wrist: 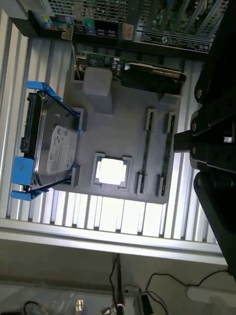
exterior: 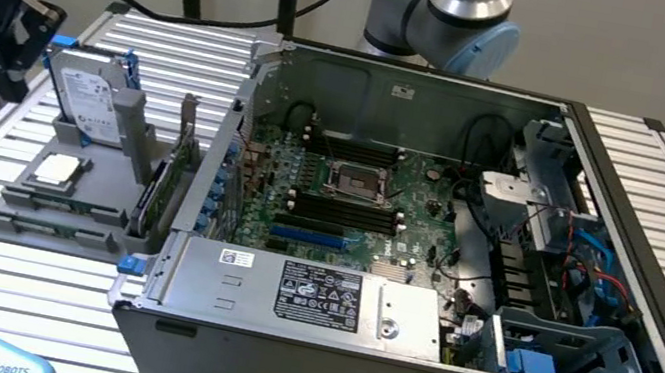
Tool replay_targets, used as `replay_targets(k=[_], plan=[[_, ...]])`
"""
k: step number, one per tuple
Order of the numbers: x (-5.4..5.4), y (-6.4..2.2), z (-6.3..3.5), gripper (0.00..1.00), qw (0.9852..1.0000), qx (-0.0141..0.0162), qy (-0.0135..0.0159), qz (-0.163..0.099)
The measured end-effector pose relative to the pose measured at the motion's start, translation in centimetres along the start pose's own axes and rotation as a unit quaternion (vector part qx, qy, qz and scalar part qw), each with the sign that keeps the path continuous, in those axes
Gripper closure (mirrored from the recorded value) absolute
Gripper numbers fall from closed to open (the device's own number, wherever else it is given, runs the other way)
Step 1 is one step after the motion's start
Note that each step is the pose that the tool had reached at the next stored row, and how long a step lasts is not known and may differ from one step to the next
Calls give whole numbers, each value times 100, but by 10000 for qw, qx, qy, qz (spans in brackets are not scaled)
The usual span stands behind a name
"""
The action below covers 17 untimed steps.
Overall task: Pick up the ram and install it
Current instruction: 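Pick up the ram and move it above insertion slot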
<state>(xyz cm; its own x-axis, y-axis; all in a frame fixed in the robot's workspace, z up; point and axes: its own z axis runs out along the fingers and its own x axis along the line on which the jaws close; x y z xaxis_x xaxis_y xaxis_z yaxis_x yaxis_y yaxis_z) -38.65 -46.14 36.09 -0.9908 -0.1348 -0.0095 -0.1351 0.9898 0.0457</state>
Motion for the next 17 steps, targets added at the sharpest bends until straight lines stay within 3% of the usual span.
replay_targets(k=[4, 9, 13, 17], plan=[[0, 0, 14, 89, 9993, -4, 16, -365], [0, -1, 32, 89, 9967, -8, 37, -816], [1, -2, 47, 89, 9930, -12, 54, -1179], [1, -3, 62, 89, 9881, -15, 70, -1535]])
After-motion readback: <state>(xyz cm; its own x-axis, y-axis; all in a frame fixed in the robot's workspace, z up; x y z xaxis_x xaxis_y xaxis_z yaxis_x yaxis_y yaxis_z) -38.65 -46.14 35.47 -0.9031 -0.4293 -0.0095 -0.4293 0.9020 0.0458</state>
